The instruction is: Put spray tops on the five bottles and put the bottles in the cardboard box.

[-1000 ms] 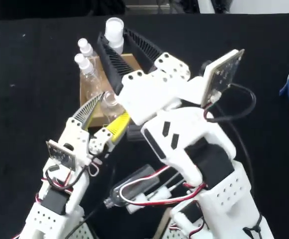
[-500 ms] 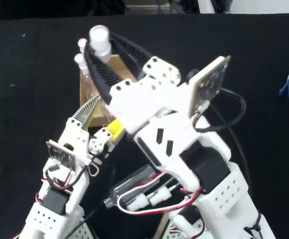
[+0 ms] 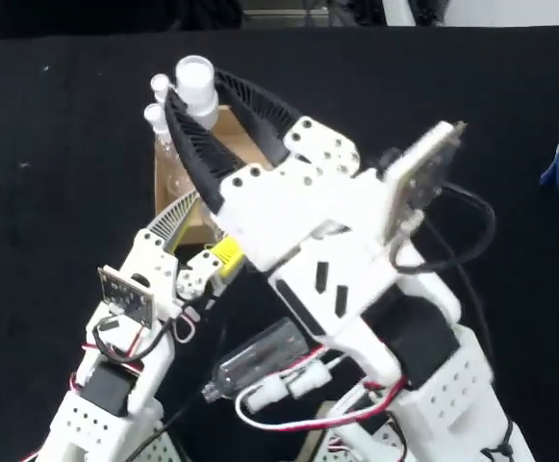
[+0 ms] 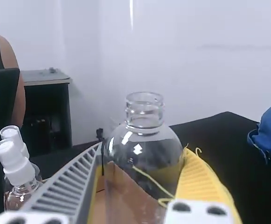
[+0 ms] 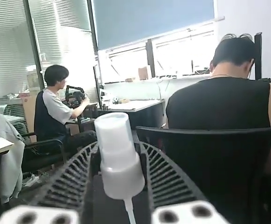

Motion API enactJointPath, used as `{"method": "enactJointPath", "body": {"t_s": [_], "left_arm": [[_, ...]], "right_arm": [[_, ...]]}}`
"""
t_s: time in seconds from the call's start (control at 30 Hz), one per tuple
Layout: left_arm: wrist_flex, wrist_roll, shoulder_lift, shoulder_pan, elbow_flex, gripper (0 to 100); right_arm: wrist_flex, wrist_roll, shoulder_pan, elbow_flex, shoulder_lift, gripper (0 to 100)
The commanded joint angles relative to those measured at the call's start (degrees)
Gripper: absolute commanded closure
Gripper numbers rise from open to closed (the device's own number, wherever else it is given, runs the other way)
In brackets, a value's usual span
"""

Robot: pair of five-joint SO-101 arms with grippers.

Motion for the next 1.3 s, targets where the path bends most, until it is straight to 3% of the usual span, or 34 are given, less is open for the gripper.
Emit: {"method": "enactJointPath", "body": {"t_s": [0.0, 0.37, 0.77, 1.0, 1.27], "left_arm": [[0.0, -0.44, -0.44, 0.48, 1.19, 97], [0.0, -0.44, -0.44, 0.66, 1.19, 97], [0.0, -0.44, -0.44, 0.75, 1.19, 97], [0.0, -0.44, -0.44, 0.75, 1.19, 97], [-0.26, -0.44, -0.44, 0.75, 1.19, 97]], "right_arm": [[1.41, 0.62, -0.62, 1.71, -2.95, 98.7], [-3.43, 4.13, 2.37, 8.4, -4.79, 98.7], [-3.08, 4.04, 0.26, 1.27, -1.27, 98.8], [-2.55, 4.13, -0.62, 4.97, -1.36, 98.8], [-2.11, 4.13, 3.34, 12.7, -3.21, 98.8]]}}
